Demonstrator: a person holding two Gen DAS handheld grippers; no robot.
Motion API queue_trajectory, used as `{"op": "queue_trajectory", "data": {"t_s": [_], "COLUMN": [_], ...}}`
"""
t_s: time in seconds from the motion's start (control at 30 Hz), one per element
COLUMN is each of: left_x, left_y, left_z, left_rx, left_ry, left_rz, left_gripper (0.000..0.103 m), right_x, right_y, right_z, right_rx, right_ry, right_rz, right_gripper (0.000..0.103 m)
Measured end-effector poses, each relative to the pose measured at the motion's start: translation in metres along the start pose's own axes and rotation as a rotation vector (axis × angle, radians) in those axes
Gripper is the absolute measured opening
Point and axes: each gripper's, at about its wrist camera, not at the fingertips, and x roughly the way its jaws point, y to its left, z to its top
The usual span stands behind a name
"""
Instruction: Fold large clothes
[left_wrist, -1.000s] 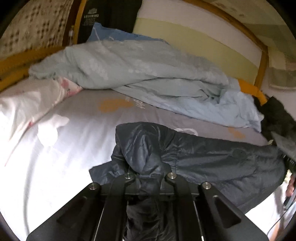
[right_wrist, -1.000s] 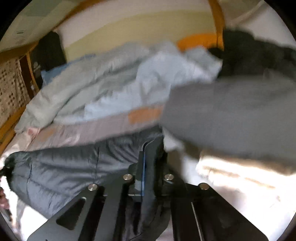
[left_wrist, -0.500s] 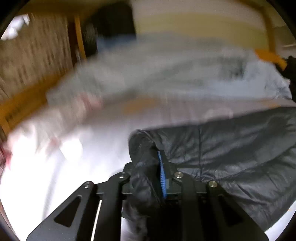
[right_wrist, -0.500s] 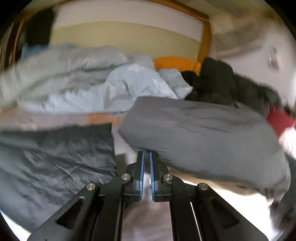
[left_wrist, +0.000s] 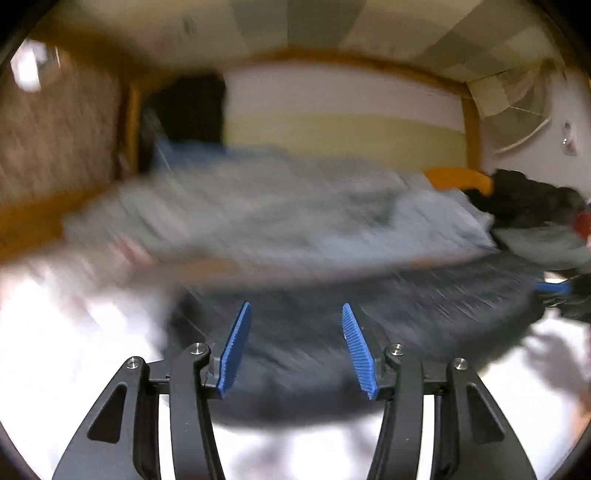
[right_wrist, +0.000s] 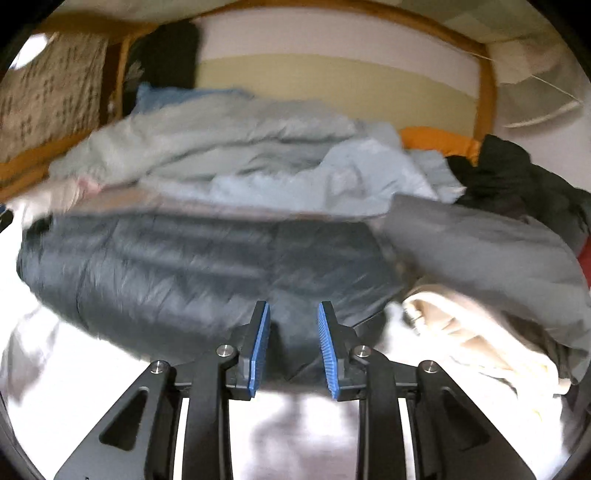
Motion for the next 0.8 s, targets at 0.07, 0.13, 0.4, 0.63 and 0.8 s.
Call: {"op": "queue_trajectory", "data": {"t_s": [0.07,0.13,0.4,0.63,0.8], "left_x": [0.021,0.037,0.069,0.054,0.042], "left_y": [-0.015,-0.035,-0.048,-0.051,-0.075], "left_z": [-0.014,-0.02,-0.025,-0.02,-0.016], "left_rx": [0.006,0.098,0.123,0.105,0.101], "left_ry": [0.074,0.093,0.163,0.111,0.128], "left_rz": [-0.025,0.006,0.045,-0.036,-0.312], "left_gripper": [0.044,0.045,0.046,0.036,0.002], "right_x": [0.011,0.016,0.074,0.064,0.036], "right_y": [0.005,0.01,0.001,-0.01,-0.008], "right_z": [-0.002,-0.003,0.017,0.023,0.042], "right_rx": [0.002,-0.018,0.064,0.126,0.158], "right_ry": [0.014,-0.005,0.075,0.068,0.048], "right_rz": [-0.008,-0.029,0.001,0.11,0.165], "right_gripper": [0.027,0.027,0.028,0.029,0.029]}}
